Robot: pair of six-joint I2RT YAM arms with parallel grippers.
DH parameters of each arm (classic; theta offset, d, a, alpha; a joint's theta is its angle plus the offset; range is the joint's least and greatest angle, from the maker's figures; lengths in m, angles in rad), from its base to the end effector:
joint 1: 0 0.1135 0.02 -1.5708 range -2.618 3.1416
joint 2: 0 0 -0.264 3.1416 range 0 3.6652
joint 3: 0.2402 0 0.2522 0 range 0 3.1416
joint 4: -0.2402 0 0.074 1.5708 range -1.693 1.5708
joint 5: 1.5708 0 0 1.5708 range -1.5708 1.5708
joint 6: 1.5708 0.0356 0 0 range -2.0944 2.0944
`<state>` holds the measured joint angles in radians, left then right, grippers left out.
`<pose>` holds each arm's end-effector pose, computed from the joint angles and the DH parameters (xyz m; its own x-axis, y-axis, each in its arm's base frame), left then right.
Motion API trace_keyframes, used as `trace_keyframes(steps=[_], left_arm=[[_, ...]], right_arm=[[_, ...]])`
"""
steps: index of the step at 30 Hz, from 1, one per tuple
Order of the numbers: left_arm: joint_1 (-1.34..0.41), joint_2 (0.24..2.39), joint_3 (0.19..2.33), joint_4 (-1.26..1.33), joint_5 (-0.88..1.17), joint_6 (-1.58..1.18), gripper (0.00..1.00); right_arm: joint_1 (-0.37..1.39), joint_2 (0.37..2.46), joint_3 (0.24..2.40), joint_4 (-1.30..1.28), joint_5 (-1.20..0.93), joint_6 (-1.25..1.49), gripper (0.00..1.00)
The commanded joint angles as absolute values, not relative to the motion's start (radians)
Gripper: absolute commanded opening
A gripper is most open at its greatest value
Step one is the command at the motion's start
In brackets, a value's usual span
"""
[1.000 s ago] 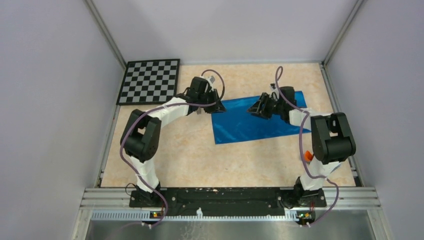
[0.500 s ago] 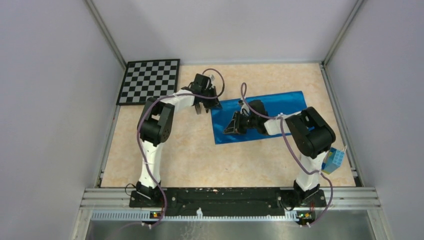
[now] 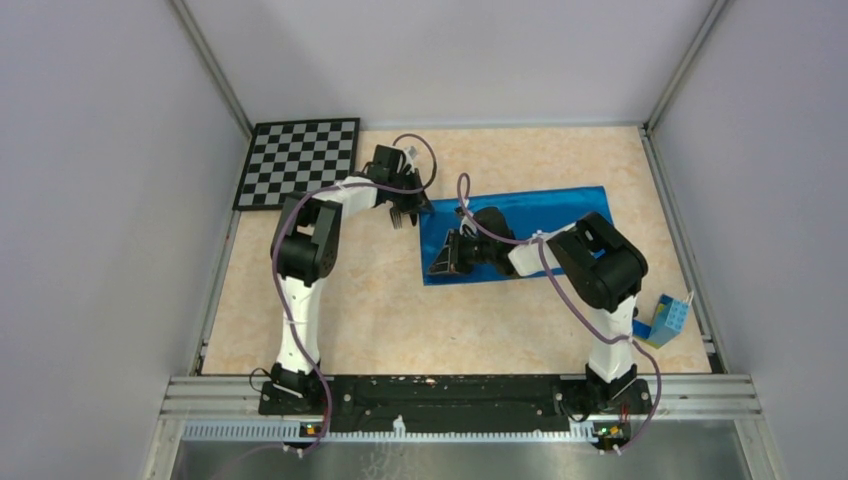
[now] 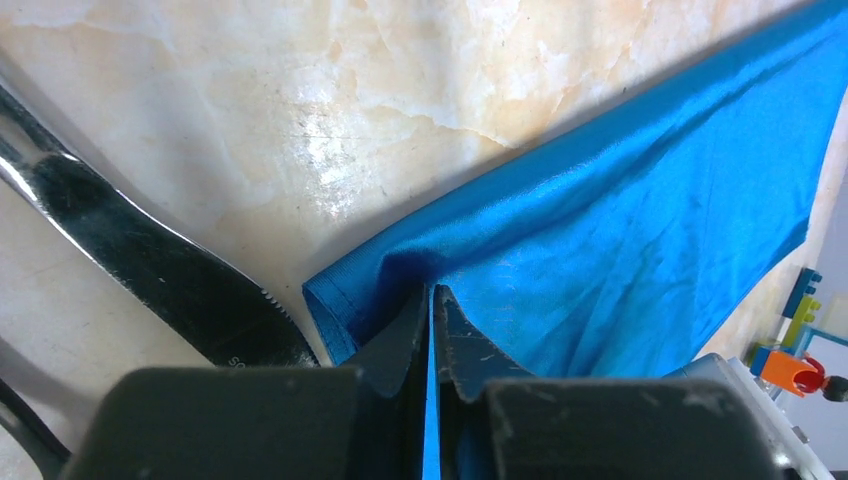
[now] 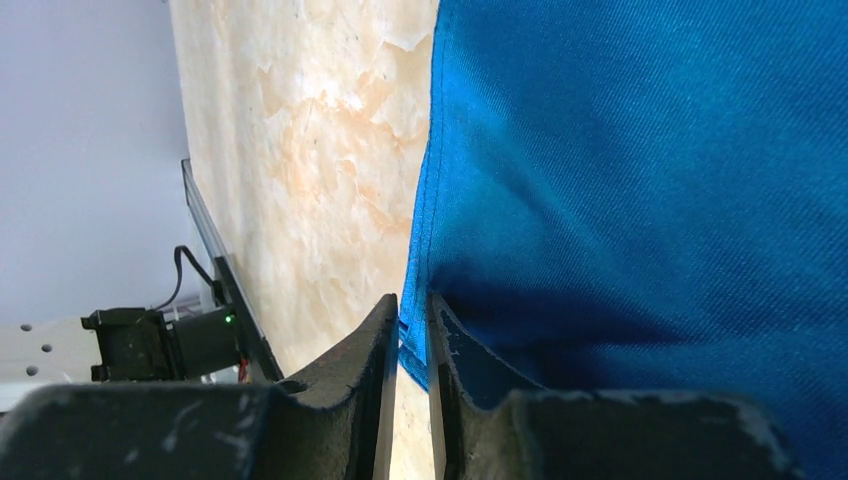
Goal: Fold the napkin into a case and place the utensils inside
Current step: Smooth out the rectangle-folded napkin at the center of the board.
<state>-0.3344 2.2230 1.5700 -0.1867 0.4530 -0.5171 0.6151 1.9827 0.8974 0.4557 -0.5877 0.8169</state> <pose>0.4502 -0.1729 0.1432 -0.8936 -0.1601 -0.4193 0.1488 0.7757 -0.6133 0.2964 0.2336 0.1057 -0.9461 0.0744 -0.3152 -0.2286 0.5359 0.8127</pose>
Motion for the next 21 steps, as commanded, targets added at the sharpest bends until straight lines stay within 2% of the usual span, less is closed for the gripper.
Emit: trace_keyframes(steps=[1,4,8,10,12,18,21], left_arm=[[-0.326,2.230,1.587,-0.210,0.470,-0.456,0.13],[-0.327,2.169,1.606,-0.217,0.504,-0.451,0.23],[-0.328,2.075,1.621,-0.216,0.558,-0.479,0.41],[-0.330,2.048,1.603,-0.196,0.578,-0.506,0.44],[-0.331,2.042,1.581,-0.175,0.591,-0.535,0.42],[-0.328,2.116,1.593,-0.163,0.595,-0.577,0.20],[-0.322,2.168,1.613,-0.147,0.585,-0.591,0.18]], right_arm=[[0.621,1.958,0.892,0.439,-0.532,0.783,0.17],[0.616,1.886,0.923,0.384,-0.544,0.769,0.22],[0.558,1.753,0.969,0.256,-0.519,0.723,0.37],[0.497,1.694,0.997,0.157,-0.486,0.680,0.44],[0.415,1.658,1.015,0.082,-0.460,0.645,0.48],[0.174,1.710,1.080,0.034,-0.482,0.611,0.50],[0.091,1.803,1.164,0.023,-0.516,0.587,0.50]])
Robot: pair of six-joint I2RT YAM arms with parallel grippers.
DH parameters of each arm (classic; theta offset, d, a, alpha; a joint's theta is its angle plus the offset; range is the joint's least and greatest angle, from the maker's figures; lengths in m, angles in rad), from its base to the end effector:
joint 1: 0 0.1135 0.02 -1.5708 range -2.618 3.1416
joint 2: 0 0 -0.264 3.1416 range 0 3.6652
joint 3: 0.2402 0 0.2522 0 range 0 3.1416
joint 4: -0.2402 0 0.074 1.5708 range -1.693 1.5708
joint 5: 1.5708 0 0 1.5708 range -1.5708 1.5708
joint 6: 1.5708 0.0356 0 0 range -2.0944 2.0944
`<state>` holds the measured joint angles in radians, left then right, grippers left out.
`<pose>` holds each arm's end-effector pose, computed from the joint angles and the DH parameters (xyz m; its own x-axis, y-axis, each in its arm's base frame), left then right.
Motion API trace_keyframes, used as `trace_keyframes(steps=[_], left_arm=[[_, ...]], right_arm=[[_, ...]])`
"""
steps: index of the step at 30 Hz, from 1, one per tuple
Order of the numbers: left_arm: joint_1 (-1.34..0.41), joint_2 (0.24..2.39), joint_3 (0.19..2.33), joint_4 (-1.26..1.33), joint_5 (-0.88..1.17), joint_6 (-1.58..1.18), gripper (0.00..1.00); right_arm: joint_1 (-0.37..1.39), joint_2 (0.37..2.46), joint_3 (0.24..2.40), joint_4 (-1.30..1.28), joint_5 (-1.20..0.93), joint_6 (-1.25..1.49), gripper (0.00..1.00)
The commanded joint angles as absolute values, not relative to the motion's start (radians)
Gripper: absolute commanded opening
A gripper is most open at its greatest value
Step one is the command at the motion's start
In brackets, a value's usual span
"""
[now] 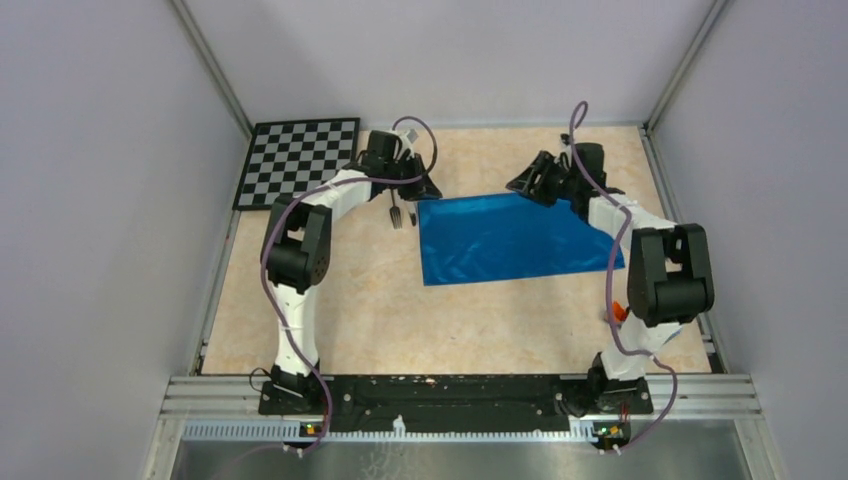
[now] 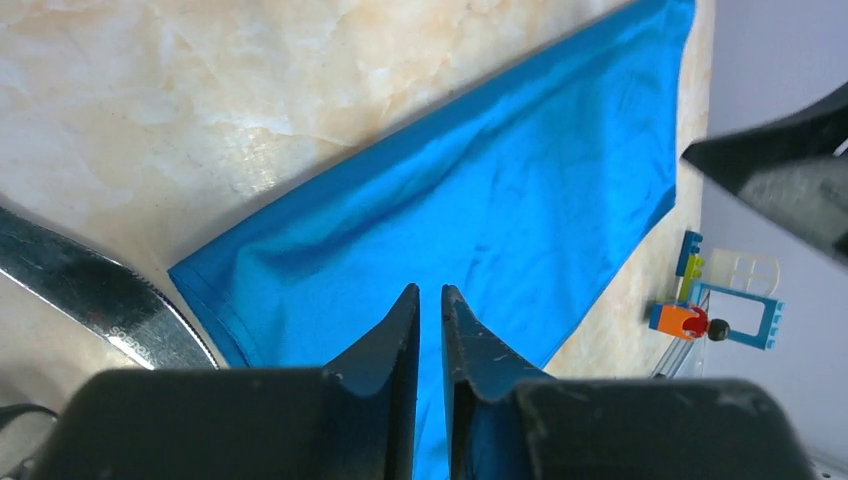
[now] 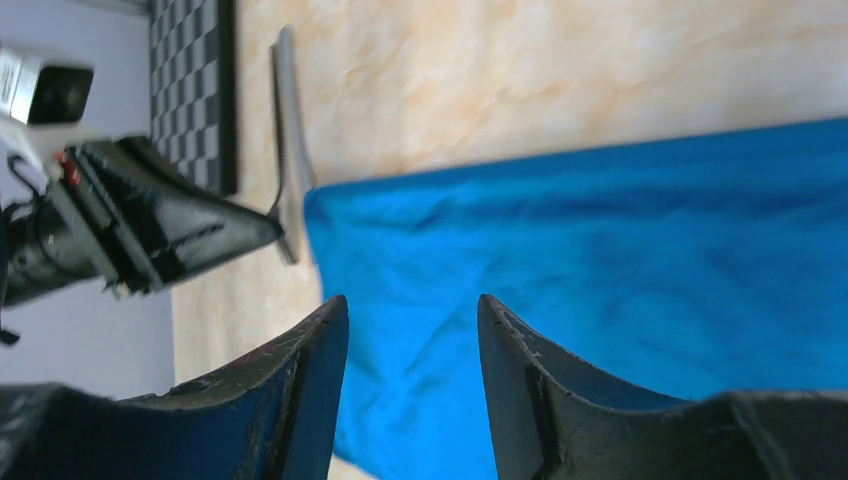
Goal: Fold the napkin into a case and place the utensils inside
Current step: Smooth out the rectangle-folded napkin at the center of the board.
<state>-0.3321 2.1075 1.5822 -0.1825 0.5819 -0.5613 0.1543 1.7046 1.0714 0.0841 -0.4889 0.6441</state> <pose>0.4434 -0.1736 0.2020 -0.8754 -0.1685 -0.4530 0.2376 0.6662 -0.7069 0.3711 0.0746 0.2235 -0.7316 0.4227 -0.5349 -0.1154 0.6965 0.7082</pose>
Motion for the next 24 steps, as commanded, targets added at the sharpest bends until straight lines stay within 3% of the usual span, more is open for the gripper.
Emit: trace_keyframes(steps=[1,13,24], left_arm=[[-0.321,2.183,1.620,-0.140,0.576,-0.591,0.17],[-0.264,2.250,1.559,-0.076,0.502,-0.598,0.13],[-0.242,2.275,1.539,-0.107,0.459,-0.585,0.13]], right_arm=[[0.069,1.832,1.186,0.020,-0.527,0.579,0.51],[-0.097,2.099,1.329,0.131,-0.634,0.638,0.54],[-0.213,2.162,1.362,0.139,-0.627,0.635,0.54]])
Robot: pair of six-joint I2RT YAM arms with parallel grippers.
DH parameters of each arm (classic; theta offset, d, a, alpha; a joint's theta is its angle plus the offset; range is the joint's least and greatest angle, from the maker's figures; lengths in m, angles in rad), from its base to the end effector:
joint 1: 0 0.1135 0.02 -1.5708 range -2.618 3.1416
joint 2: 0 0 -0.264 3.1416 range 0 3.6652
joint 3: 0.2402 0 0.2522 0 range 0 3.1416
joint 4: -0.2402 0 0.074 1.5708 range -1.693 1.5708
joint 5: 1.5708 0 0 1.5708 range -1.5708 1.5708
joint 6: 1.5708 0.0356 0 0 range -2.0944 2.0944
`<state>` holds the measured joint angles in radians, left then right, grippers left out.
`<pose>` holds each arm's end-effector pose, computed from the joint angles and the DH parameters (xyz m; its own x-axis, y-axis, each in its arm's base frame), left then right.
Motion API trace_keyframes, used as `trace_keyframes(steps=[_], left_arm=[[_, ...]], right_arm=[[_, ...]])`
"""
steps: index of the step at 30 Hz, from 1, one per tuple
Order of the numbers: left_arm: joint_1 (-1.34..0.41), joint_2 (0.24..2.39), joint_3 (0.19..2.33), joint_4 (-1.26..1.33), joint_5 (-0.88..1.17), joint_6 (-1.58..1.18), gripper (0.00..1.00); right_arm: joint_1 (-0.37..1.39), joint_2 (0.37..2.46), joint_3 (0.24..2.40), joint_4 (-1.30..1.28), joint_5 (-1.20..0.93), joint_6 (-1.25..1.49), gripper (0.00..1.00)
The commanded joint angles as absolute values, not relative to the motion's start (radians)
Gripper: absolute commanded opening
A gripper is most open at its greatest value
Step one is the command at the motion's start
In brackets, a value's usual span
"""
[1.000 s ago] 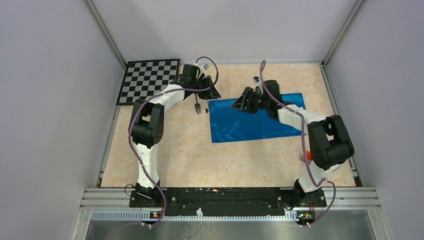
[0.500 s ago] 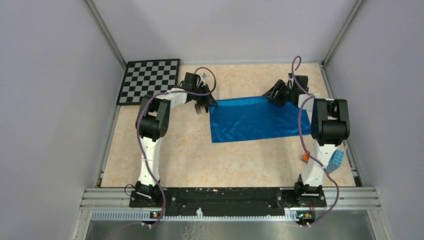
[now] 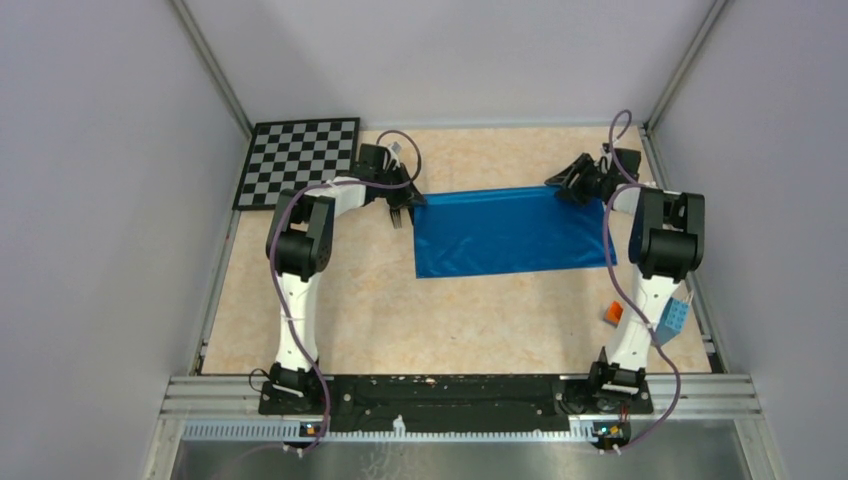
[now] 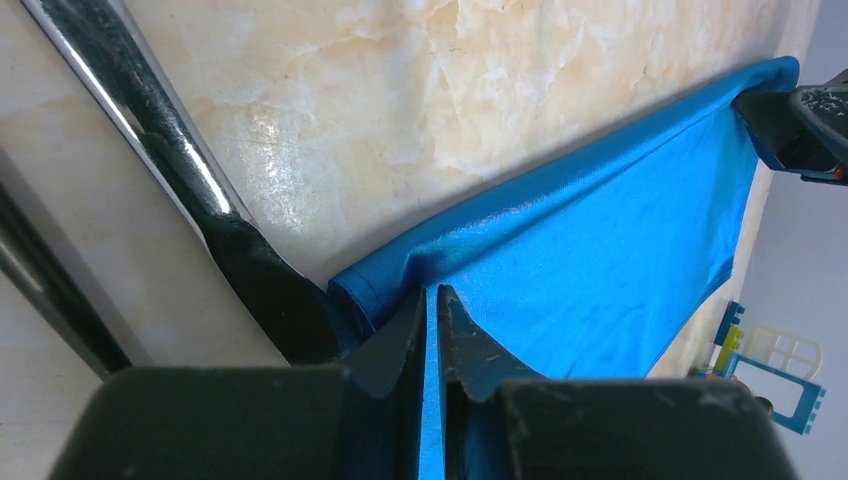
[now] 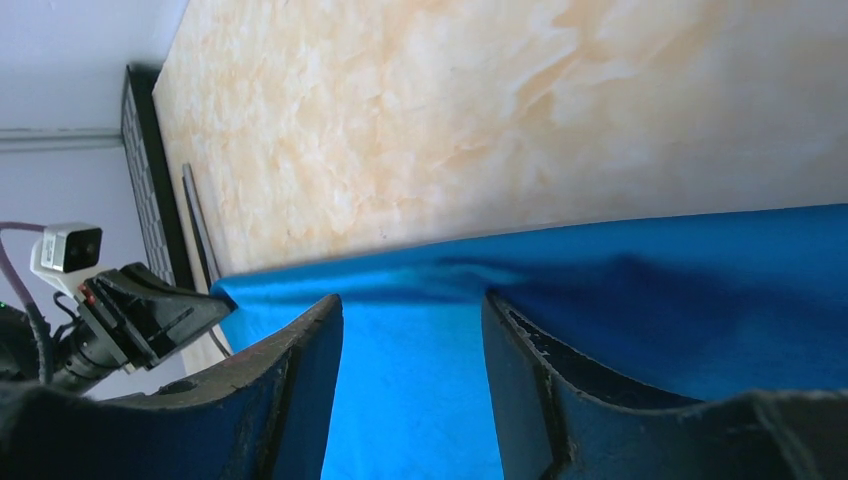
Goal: Fold the napkin into a case and place the utensils inside
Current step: Smooth out the rectangle-folded napkin at the center of the board.
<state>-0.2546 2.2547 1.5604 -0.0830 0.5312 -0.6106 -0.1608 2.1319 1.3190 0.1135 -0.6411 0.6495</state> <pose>0.4678 -0.1404 0.1341 -0.8810 -0.2815 -0.3803 0.0751 0.7104 -0.6998 0.4485 -0.0512 0.1343 -0.7017 0.6049 -0.3766 0.1267 0.6260 0.7694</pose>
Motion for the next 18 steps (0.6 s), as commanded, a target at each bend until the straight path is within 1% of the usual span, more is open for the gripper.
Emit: trace_keyframes(steps=[1,12,18], left_arm=[[-0.241,2.277,1.541,-0.108,0.457,-0.582,0.13],[-0.241,2.292,1.553,-0.133,0.454,-0.555,0.13],[-0.245,2.284,1.611,-0.168,0.510,-0.540,0.22]], right_arm=[[-0.226,2.166,1.367,0.141,-0.627,0.638,0.54],[-0.317,2.227,1.459,0.105,-0.599,0.618,0.54],[-0.326,2.227,1.569,-0.071,-0.495,0.506,0.54]])
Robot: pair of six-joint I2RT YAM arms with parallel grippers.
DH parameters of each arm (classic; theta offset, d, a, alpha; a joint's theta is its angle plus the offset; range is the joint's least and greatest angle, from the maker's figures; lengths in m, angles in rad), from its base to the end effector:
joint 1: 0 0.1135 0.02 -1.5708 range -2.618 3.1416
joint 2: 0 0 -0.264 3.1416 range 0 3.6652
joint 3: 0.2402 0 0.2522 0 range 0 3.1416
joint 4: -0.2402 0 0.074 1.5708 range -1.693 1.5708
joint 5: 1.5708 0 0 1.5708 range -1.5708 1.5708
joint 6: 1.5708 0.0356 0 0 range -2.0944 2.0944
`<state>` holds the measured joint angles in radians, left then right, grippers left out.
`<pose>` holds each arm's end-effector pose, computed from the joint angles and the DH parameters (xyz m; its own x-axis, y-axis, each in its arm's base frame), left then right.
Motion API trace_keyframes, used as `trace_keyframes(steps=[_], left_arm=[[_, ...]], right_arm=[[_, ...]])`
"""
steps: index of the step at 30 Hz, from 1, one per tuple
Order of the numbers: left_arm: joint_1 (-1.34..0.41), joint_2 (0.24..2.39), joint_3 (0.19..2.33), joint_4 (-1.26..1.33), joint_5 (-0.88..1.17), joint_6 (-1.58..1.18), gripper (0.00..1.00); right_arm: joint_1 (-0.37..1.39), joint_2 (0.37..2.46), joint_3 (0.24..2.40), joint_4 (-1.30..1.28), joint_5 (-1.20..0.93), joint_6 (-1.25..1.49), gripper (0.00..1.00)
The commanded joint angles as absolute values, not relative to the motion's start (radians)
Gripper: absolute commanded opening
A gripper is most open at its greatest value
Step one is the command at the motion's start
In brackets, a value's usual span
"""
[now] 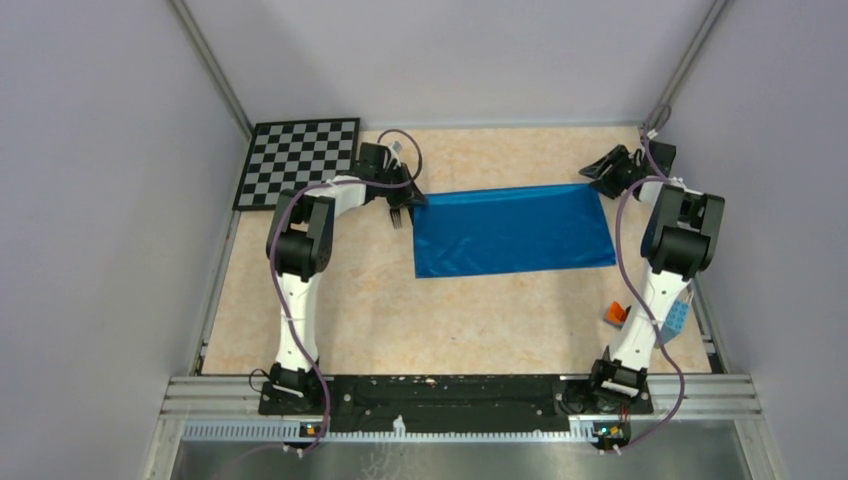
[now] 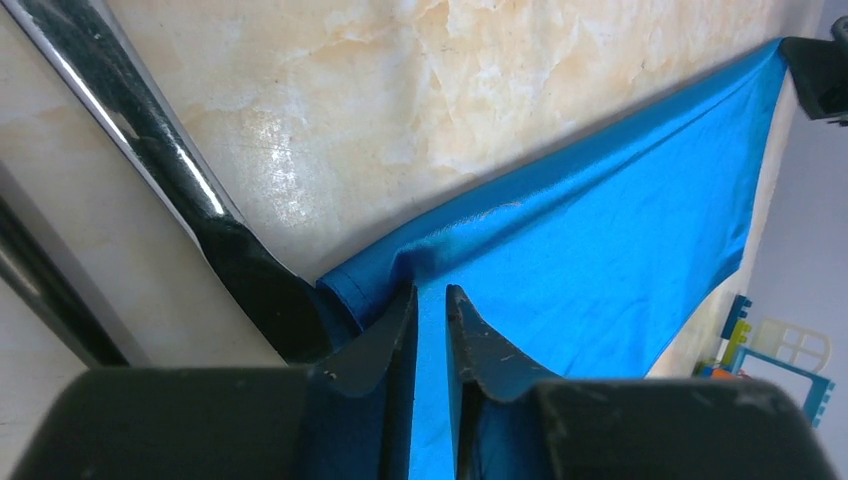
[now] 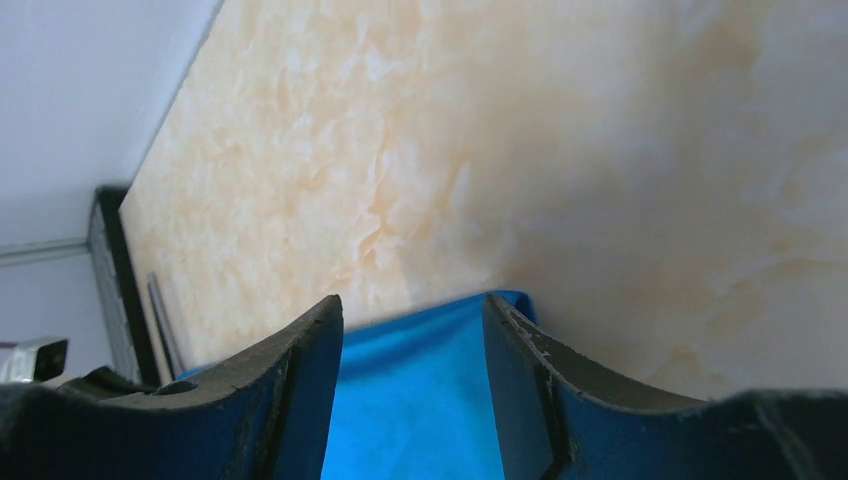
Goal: Fold the napkin into a case and place the utensils inside
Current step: Smooth out the rectangle-folded napkin at the center of the board.
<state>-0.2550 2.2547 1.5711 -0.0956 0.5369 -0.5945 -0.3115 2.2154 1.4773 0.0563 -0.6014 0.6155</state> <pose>0.4686 -0.1410 0.1364 -0.8820 -0.2675 -0.3881 0.0904 0.7121 -0.6963 0.4635 -0.1281 0.1389 -0.5853 0.6886 -0.4281 0.2113 0.6392 0.7394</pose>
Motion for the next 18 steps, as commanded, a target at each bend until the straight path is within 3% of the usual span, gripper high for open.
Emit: trace_keyframes(steps=[1,9,18], left_arm=[[-0.245,2.281,1.625,-0.178,0.524,-0.535,0.24],[-0.250,2.217,1.733,-0.203,0.750,-0.564,0.39],[-0.250,2.219,1.694,-0.218,0.695,-0.552,0.35]], right_arm=[[-0.327,2.213,1.583,-0.091,-0.482,0.490,0.54],[-0.261,1.996,1.532,-0.120,-0.495,0.497,0.55],[0.018,1.972,1.336,0.181,-0.668,0.697,0.56]])
